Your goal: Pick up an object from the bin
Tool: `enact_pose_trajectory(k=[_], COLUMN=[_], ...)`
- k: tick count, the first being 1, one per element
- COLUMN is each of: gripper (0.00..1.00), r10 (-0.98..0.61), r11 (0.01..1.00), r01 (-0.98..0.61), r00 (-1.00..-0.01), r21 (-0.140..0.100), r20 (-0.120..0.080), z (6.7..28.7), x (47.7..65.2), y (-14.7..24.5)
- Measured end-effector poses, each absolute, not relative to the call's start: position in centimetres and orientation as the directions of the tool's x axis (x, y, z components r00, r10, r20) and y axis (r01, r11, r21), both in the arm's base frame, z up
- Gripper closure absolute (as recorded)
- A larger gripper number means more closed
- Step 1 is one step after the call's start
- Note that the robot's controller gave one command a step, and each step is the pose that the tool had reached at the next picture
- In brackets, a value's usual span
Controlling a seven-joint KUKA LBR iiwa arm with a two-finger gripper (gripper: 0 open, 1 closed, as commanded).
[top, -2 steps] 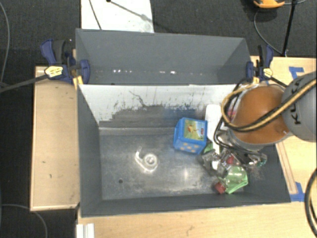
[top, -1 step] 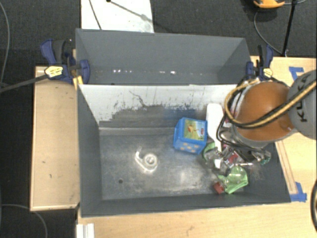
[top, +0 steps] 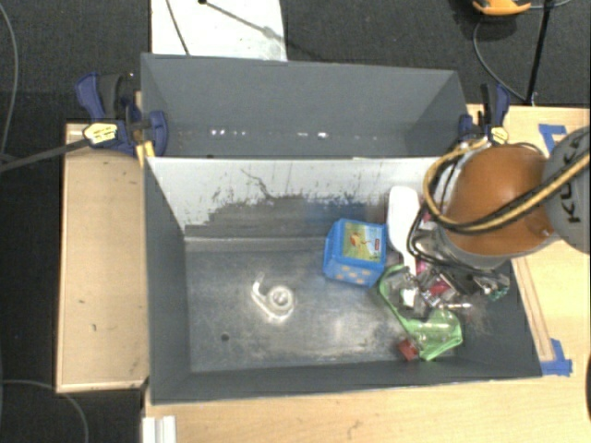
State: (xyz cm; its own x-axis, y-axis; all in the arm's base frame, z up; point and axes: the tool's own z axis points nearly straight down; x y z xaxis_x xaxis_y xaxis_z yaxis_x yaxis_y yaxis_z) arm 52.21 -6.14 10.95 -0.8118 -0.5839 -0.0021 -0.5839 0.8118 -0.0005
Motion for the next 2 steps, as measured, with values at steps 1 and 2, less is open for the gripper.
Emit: enact_pose_trajectory(k=[1,2], gripper=[1.00,1.00], r10=[-0.583,-0.582], r11=[0.812,0.813], r01=[-0.583,-0.582], r00=[-0.812,-0.813], r21=[-0.001,0.004], r20=[-0.003,0.002], z=[11.8,13.1], x=[52.2,52.0], y=[-6.1,-6.1])
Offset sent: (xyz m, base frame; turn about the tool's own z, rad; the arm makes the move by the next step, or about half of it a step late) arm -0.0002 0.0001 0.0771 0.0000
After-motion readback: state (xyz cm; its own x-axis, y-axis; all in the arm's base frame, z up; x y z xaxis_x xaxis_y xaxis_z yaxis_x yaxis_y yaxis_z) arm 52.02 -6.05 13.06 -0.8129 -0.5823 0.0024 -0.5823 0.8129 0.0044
